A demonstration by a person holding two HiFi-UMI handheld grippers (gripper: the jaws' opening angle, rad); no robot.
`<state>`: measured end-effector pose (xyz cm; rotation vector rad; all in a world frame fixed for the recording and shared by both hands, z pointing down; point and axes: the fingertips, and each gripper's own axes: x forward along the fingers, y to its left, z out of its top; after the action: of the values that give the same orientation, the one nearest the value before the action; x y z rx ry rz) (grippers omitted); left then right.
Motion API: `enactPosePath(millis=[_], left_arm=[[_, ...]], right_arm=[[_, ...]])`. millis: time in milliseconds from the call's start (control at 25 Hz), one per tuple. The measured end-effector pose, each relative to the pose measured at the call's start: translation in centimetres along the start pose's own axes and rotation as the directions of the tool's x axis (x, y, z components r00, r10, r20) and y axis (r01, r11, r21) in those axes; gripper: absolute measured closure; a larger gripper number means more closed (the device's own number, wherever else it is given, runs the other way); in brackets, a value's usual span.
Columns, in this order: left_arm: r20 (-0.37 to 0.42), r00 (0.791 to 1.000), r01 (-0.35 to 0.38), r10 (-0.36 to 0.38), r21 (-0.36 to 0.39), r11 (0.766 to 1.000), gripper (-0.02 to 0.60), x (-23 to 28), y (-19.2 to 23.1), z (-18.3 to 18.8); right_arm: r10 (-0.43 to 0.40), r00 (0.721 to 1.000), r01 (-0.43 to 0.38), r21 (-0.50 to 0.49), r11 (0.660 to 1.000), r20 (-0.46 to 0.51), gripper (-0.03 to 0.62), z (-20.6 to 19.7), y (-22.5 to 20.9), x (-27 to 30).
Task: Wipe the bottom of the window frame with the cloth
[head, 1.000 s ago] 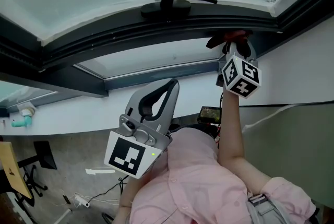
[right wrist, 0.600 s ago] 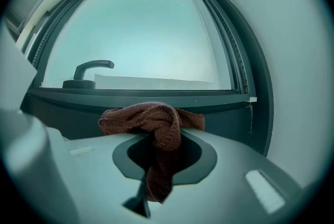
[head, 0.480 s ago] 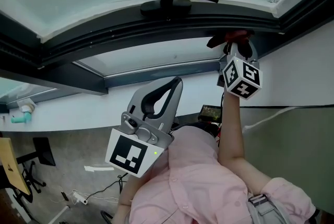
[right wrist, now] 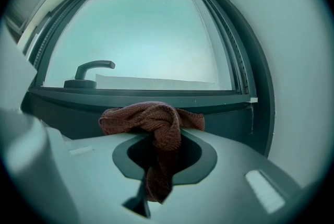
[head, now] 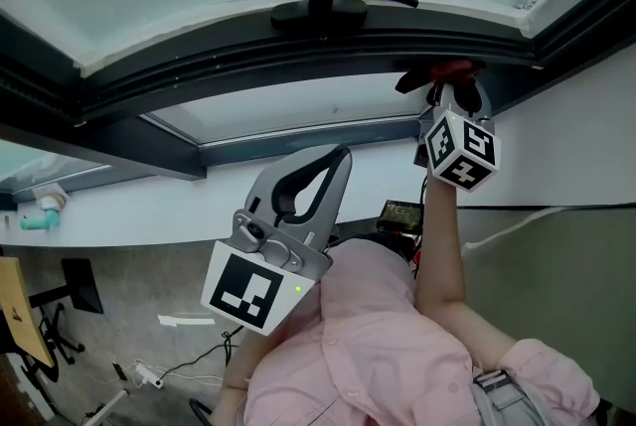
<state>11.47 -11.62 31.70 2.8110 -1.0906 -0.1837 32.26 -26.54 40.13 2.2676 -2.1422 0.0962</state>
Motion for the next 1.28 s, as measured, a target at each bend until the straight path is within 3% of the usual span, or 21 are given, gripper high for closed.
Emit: enactPosePath(millis=[1280], left_arm=[[-0.002,1.000,0.007,-0.007,-0.002,1.000,0.581,0.16,-0.69,-0.07]], right_arm=[[-0.004,1.000,0.004,-0.005,1.000,-0.015,0.531,0.02,-0.72,0.16]])
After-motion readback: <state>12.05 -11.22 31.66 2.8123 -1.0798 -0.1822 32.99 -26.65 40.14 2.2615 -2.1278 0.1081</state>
